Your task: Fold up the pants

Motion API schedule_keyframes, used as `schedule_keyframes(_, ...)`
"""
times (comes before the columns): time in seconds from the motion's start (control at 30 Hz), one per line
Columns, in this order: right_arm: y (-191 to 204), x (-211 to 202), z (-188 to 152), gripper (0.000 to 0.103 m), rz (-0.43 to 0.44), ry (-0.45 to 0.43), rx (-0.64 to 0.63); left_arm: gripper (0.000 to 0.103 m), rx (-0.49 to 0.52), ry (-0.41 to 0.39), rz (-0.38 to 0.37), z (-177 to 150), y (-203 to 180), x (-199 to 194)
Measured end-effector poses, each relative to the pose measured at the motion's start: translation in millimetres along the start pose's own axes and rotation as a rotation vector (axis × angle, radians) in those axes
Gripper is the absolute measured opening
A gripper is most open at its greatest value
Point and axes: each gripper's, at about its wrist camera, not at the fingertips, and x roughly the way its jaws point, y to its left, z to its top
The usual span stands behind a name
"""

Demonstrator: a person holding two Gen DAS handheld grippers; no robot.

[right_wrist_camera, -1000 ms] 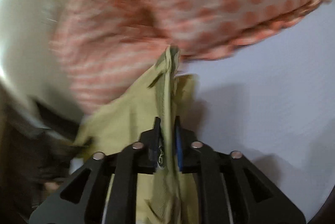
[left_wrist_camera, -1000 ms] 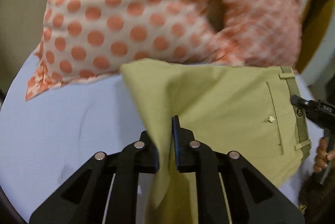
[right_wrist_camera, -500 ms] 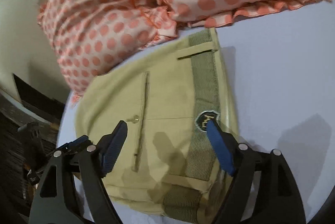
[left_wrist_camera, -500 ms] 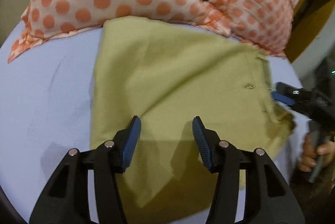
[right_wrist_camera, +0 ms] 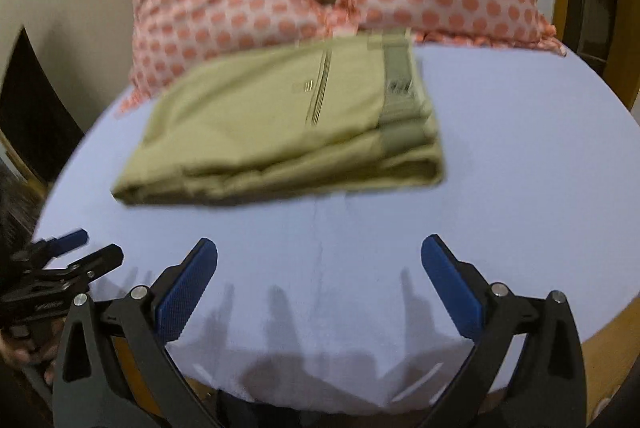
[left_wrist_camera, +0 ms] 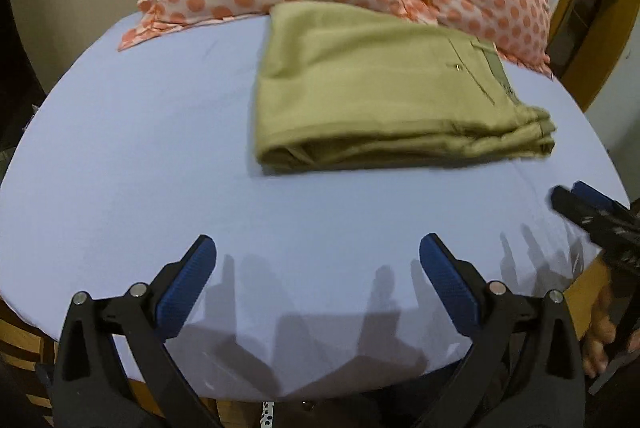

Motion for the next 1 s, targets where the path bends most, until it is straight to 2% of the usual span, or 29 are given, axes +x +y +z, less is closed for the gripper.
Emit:
schedule_keyframes(0.13, 16.1, 16.8, -9.6, 0.102, -0.050, 0.053, -0.050, 0.101, 0.019, 0.014, 0.092, -5.9, -4.0, 7.5)
schedule_keyframes(0.23, 19.3, 21.0, -9.9, 0.102, -0.072, 0.068, -0.065, 0.101, 0.011, 0.032, 0.075, -10.4, -1.2, 10.6)
schedule_keyframes(0.3, 19.2, 23.3, -13.7, 0.102, -0.077, 0.087, -0.062, 0.101, 0.024, 0.020, 0.092, -13.3, -2.9, 10.6)
schedule_keyframes(0.43, 25.0, 27.5, -18.8, 0.102, -0.147, 0.104, -0.096, 0.101, 0.022, 0.000, 0.089, -15.7, -3.1, 9.9)
schedule_keyframes(0.6, 24.6, 27.5, -18.5, 0.102, -0.146, 0.117, -0.084, 0.101, 0.023, -0.028, 0.089, -18.9, -3.7, 8.5)
schedule_keyframes(1.0, 23.7, 27.0, -18.2, 0.102, -0.145, 0.117, -0.086, 0.101, 0.023, -0.029, 0.089, -19.1, -3.9, 8.7)
